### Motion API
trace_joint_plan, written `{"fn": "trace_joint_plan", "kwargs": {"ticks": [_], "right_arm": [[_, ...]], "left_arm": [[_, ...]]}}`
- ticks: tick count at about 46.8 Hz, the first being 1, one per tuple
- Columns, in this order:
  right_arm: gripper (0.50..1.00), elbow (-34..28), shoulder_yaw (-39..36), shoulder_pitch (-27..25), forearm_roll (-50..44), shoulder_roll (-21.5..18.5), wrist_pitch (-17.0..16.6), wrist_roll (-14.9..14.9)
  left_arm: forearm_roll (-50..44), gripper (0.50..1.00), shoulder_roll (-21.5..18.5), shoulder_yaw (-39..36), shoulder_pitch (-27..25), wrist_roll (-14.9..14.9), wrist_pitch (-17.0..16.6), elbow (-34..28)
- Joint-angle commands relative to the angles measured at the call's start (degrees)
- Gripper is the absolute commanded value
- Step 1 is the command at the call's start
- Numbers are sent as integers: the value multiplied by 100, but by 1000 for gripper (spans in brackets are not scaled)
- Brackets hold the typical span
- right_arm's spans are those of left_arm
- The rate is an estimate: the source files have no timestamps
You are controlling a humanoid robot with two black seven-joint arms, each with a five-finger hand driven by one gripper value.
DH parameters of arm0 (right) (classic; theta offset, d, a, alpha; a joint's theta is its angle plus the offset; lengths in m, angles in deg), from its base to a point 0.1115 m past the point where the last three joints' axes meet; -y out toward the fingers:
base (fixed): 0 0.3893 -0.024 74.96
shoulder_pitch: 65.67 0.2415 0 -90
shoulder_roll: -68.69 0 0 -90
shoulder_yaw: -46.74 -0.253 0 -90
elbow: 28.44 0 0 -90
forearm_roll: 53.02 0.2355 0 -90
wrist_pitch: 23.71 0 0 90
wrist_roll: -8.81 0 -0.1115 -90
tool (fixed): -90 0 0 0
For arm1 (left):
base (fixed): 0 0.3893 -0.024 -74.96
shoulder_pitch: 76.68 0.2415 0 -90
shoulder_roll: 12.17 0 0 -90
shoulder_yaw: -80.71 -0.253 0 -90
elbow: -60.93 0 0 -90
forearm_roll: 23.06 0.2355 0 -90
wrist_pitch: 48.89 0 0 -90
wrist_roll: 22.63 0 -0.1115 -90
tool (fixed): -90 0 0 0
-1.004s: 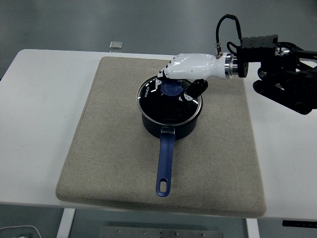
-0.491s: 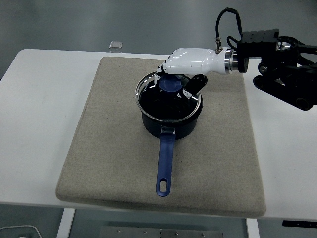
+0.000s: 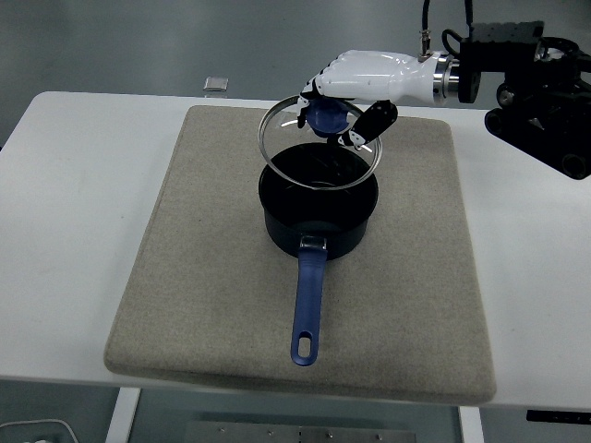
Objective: Lift the pot lid and place it to the right of the pot.
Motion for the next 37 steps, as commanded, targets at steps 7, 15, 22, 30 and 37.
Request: {"fn": "trace_joint_plan", "kwargs": {"ticks": [7, 15, 22, 30, 37], "right_arm": [[500, -603, 4, 63, 275, -15, -80, 0], [500, -893, 39, 54, 398, -15, -142, 0], [500, -1139, 39, 37, 407, -6, -142, 0], [500, -1359, 48, 19, 407, -15, -142, 0], [500, -1578, 74, -95, 407, -15, -142, 0]], "left_arm": [[0, 1000, 0, 8, 2, 0, 0, 0], [0, 1000, 0, -1, -7, 0, 0, 0], [0, 1000, 0, -1, 2, 0, 0, 0], [0, 1000, 0, -1, 2, 0, 0, 0], [0, 1000, 0, -1, 2, 0, 0, 0]]}}
